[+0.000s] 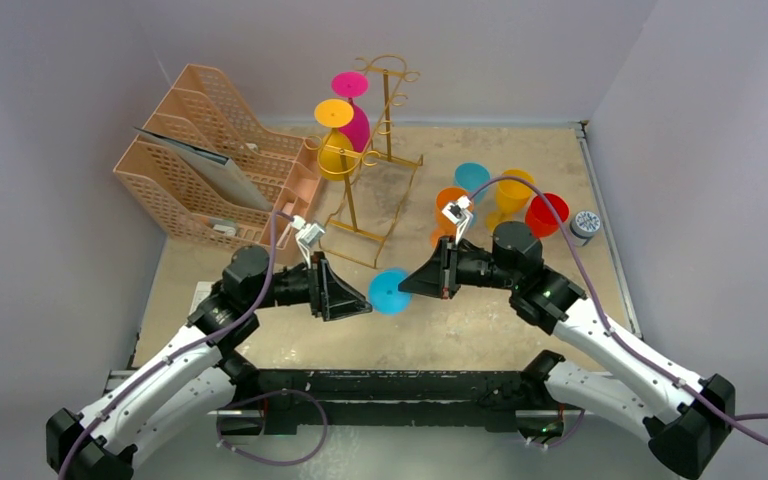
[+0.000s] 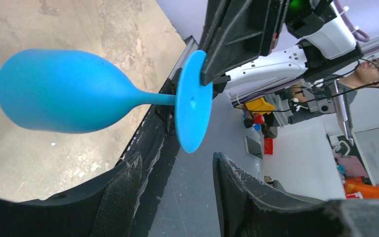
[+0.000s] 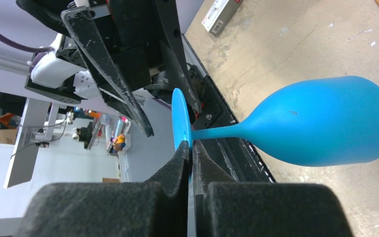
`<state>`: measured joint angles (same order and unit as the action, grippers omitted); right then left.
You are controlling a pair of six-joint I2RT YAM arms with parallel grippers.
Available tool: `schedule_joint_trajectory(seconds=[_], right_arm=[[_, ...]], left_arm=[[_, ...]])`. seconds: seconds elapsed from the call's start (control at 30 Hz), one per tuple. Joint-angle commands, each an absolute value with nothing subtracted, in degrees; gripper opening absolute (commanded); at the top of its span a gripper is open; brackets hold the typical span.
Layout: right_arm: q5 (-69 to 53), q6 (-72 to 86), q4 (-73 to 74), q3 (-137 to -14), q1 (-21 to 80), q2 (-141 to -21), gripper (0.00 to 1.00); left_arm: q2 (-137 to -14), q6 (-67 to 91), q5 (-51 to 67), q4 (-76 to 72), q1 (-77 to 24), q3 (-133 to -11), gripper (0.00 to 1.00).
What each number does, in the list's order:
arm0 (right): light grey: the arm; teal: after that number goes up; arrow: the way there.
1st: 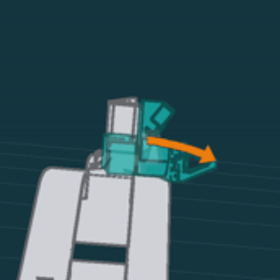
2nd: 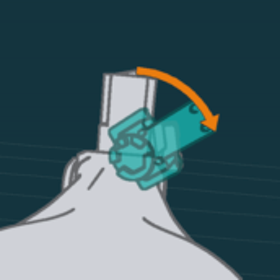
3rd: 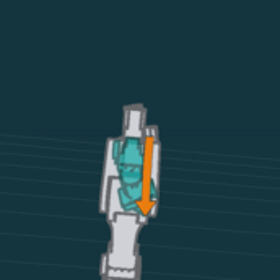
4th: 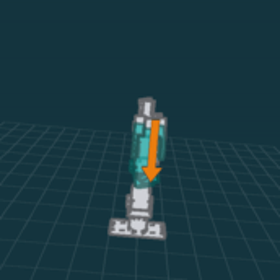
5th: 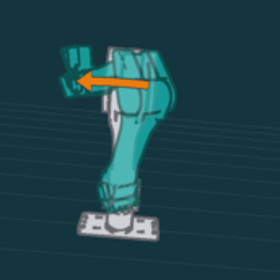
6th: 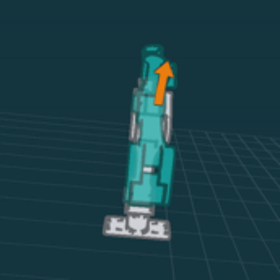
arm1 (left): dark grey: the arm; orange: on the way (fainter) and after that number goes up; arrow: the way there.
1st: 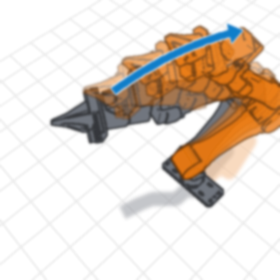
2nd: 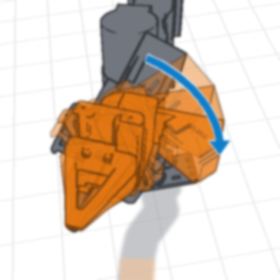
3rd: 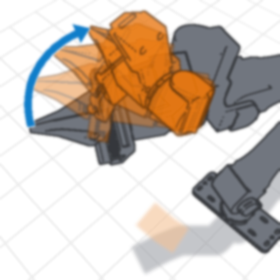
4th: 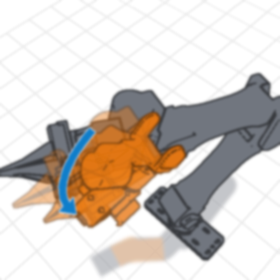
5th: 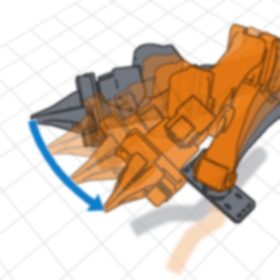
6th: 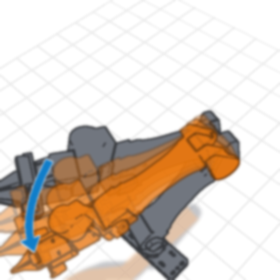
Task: Take the wine glass off the wine glass rack
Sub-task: Place the wine glass at the center of the board.
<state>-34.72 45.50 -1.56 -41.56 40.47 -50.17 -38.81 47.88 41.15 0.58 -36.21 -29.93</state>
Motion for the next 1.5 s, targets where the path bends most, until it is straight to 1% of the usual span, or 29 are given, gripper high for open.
schedule_joint_trajectory(seconds=[0.0, 0.13, 0.2, 0.27, 0.43, 0.57, 0.67, 0.7, 0.9, 1.03, 1.1, 1.17, 1.37, 1.43, 1.47], right_arm=[[-31.9, 45.3, -4.3, -40.4, 40.6, -49.8, 0.0], [-32.5, 46.1, -6.0, -40.3, 40.6, -50.7, 0.0], [-32.9, 46.2, -6.0, -40.6, 40.6, -50.9, 0.0], [-33.0, 46.2, -5.8, -40.6, 40.6, -50.8, 0.0], [-33.1, 46.1, -5.7, -40.3, 40.7, -50.2, 0.0], [-33.4, 46.2, -5.9, -40.3, 40.6, -50.3, 0.0], [-33.5, 46.8, -6.9, -39.8, 40.6, -50.3, 0.0], [-33.4, 46.8, -7.3, -39.7, 40.6, -50.3, 0.0], [-32.8, 47.0, -7.9, -39.4, 40.6, -50.4, 0.0], [-32.6, 47.0, -8.4, -39.3, 40.6, -50.5, 0.0], [-32.6, 47.1, -8.5, -39.3, 40.6, -50.6, 0.0], [-33.0, 47.1, -8.2, -39.4, 40.6, -50.6, 0.0], [-33.5, 46.7, -8.2, -37.7, 40.6, -49.0, 0.0], [-33.6, 46.7, -8.5, -37.5, 40.6, -48.8, 0.0], [-33.9, 46.6, -8.4, -37.7, 40.6, -48.9, 0.0]], left_arm=[[-40.8, 52.0, 41.2, -10.1, -37.8, -28.6, 0.52], [-44.8, 51.1, 39.9, -11.7, -41.0, -29.8, 0.5], [-45.5, 50.6, 38.4, -11.5, -42.1, -30.1, 0.47], [-45.4, 50.8, 37.1, -12.1, -42.6, -29.8, 0.45], [-43.8, 51.2, 33.9, -12.4, -42.6, -29.1, 0.45], [-43.5, 52.5, 33.0, -14.6, -42.6, -28.1, 0.41], [-44.0, 53.1, 33.8, -16.2, -42.6, -27.8, 0.33], [-44.3, 53.2, 34.2, -16.5, -42.6, -27.9, 0.32], [-46.2, 52.4, 38.1, -16.0, -42.6, -28.9, 0.32], [-47.0, 52.1, 39.8, -15.8, -42.6, -29.5, 0.3], [-47.2, 51.7, 40.0, -15.3, -42.6, -29.8, 0.25], [-47.0, 51.6, 39.3, -15.3, -42.6, -29.6, 0.23], [-47.5, 51.4, 38.0, -15.5, -42.6, -30.0, 0.09], [-47.1, 51.2, 37.9, -15.6, -42.6, -29.7, 0.07], [-46.8, 51.3, 37.8, -16.1, -42.7, -29.3, 0.04]])
